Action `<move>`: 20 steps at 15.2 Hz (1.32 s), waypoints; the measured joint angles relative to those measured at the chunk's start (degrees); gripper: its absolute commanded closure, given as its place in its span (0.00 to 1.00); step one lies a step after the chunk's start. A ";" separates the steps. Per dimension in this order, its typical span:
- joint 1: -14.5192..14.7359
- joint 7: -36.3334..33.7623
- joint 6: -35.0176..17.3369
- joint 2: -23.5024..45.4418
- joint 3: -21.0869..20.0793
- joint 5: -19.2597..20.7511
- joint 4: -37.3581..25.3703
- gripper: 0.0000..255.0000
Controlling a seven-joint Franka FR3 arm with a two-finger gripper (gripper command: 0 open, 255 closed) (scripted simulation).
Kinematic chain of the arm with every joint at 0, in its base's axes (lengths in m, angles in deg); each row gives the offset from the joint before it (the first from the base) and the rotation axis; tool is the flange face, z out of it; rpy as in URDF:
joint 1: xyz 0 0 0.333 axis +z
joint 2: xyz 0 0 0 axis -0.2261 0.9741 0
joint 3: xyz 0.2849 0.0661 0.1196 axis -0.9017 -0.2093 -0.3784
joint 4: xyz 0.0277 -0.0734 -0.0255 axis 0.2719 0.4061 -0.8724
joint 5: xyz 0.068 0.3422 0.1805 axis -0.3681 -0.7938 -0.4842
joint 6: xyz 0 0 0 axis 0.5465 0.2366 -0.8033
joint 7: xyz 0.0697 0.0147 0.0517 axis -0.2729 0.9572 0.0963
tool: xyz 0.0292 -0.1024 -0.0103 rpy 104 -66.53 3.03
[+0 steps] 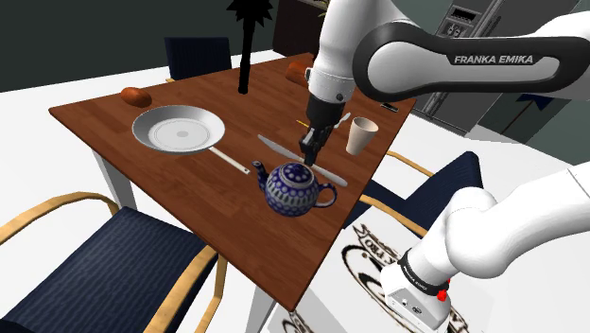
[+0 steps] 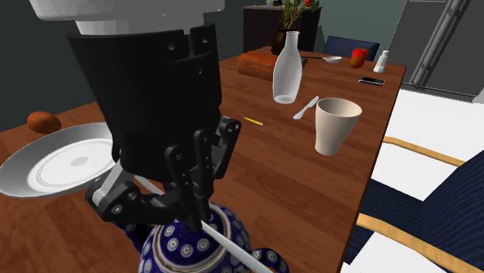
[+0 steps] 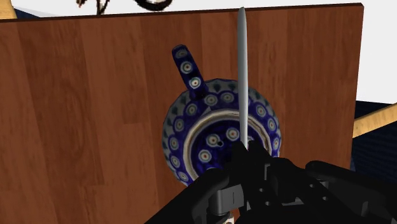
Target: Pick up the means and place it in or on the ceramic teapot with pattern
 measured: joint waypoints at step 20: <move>-0.26 -0.12 7.12 0.22 0.49 0.42 -7.35 0.00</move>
